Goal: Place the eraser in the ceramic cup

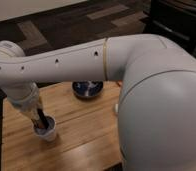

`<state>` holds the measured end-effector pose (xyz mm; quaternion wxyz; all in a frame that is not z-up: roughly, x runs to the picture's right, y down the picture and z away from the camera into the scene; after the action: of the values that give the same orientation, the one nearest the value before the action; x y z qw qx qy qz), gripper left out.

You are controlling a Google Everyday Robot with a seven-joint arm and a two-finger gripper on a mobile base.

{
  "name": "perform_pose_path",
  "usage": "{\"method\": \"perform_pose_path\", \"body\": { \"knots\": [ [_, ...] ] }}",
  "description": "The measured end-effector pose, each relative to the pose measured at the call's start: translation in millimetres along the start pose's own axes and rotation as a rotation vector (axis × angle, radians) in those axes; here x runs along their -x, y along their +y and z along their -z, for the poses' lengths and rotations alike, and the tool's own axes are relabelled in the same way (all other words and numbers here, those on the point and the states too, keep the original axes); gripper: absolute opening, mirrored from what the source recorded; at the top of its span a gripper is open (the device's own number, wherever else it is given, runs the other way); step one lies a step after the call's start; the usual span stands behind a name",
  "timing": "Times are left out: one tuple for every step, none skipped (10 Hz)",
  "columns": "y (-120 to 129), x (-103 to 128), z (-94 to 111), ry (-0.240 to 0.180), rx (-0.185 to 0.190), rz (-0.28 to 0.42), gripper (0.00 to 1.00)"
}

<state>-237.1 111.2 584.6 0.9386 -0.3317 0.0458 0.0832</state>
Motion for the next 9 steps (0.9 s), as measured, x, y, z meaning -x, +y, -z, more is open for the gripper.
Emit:
{"method": "perform_pose_path", "body": {
  "knots": [
    [-1, -2, -4, 0.007, 0.006, -0.002, 0.00],
    [-2, -1, -9, 0.012, 0.013, 0.002, 0.00],
    [-3, -1, -12, 0.015, 0.016, 0.007, 0.00],
    [-5, 1, -17, 0.020, 0.021, 0.016, 0.00],
    [-5, 6, -23, 0.019, 0.024, 0.030, 0.00],
    [-6, 10, -27, 0.017, 0.028, 0.043, 0.00],
    [-8, 15, -33, 0.010, 0.027, 0.056, 0.00],
    [-8, 18, -38, 0.003, 0.029, 0.065, 0.00],
    [-5, 22, -45, -0.005, 0.036, 0.077, 0.00]
  ]
}}
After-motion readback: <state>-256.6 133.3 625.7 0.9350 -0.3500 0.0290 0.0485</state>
